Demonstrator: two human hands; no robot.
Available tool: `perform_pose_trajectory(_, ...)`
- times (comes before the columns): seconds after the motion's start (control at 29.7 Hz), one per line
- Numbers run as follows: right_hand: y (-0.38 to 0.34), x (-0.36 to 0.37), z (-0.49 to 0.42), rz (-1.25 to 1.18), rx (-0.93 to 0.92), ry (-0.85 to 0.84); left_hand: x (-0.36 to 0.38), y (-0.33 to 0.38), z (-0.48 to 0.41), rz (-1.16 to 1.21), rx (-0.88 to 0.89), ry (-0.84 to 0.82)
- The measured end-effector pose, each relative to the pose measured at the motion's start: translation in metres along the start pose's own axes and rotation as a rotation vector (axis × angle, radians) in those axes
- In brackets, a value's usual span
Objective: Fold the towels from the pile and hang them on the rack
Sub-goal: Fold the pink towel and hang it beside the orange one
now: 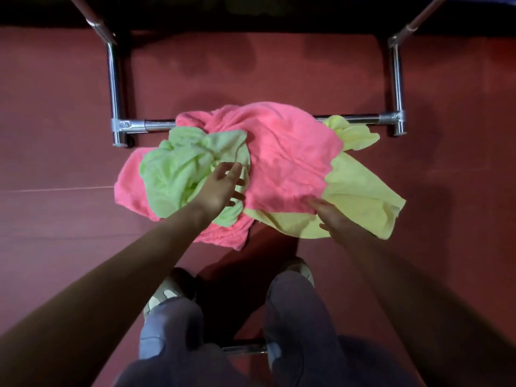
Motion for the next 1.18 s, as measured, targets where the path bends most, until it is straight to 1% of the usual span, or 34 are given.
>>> perform_pose_trajectory(0.07,0.006,0.006,-0.005,-0.014,0.0,-0.041,0.001,-0.009,0.0,-0.003,-0.025,-0.014)
perform_pose_trajectory(0.17,0.002,0.008,-0.004,-0.022,-0.024,0.005,-0.003,-0.014,0.005,0.005,-0.046,-0.022)
perform_pose_trajectory(0.27,-0.015,0.014,0.012,-0.068,-0.132,-0.002,-0.008,-0.014,0.013,0.007,-0.045,-0.025)
perform_pose_trajectory(0.3,-0.029,0.008,0.03,-0.09,-0.198,-0.006,-0.009,-0.003,0.024,0.003,-0.021,-0.031)
perform_pose_trajectory(0.44,-0.075,-0.001,0.081,-0.192,-0.338,-0.145,-0.01,0.027,0.047,-0.033,0.056,-0.053)
perform_pose_trajectory(0.47,-0.089,-0.005,0.104,-0.183,-0.387,-0.19,-0.012,0.04,0.06,-0.05,0.096,-0.046)
perform_pose_trajectory(0.54,-0.109,-0.011,0.13,-0.162,-0.428,-0.278,-0.01,0.058,0.072,-0.08,0.142,-0.054)
perform_pose_trajectory(0.67,-0.14,-0.021,0.199,-0.186,-0.513,-0.345,-0.006,0.101,0.125,-0.118,0.348,-0.103)
perform_pose_trajectory(0.71,-0.148,-0.023,0.217,-0.2,-0.543,-0.345,-0.005,0.11,0.139,-0.104,0.419,-0.108)
perform_pose_trajectory(0.78,-0.163,-0.025,0.243,-0.283,-0.585,-0.383,-0.003,0.122,0.161,-0.027,0.481,-0.106)
perform_pose_trajectory(0.84,-0.174,-0.033,0.277,-0.325,-0.636,-0.404,-0.004,0.139,0.194,0.049,0.58,-0.114)
perform_pose_trajectory(0.91,-0.185,-0.04,0.309,-0.379,-0.697,-0.439,-0.004,0.155,0.226,0.018,0.714,-0.122)
perform_pose_trajectory(0.98,-0.189,-0.05,0.351,-0.398,-0.754,-0.451,-0.007,0.168,0.267,-0.055,0.889,-0.069)
perform_pose_trajectory(1.01,-0.193,-0.053,0.37,-0.417,-0.776,-0.467,-0.01,0.173,0.28,-0.096,0.943,-0.022)
perform_pose_trajectory(1.04,-0.193,-0.054,0.378,-0.424,-0.768,-0.488,-0.011,0.174,0.287,-0.111,0.953,0.004)
perform_pose_trajectory(1.08,-0.194,-0.056,0.395,-0.454,-0.768,-0.515,-0.014,0.178,0.301,-0.141,0.998,0.042)
perform_pose_trajectory(1.11,-0.193,-0.06,0.419,-0.441,-0.803,-0.508,-0.016,0.184,0.324,-0.181,1.085,0.083)
perform_pose_trajectory(1.18,-0.195,-0.061,0.442,-0.487,-0.809,-0.56,-0.02,0.191,0.344,-0.226,1.18,0.159)
Point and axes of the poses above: each hand's wrist, its own z-axis away from the middle knuckle, its own x-axis out of the palm, y = z × x, the point moved 4 cm from there along -z, towards the middle knuckle, and after that the axes turned 1 degree about x, right-handed, at the moved point
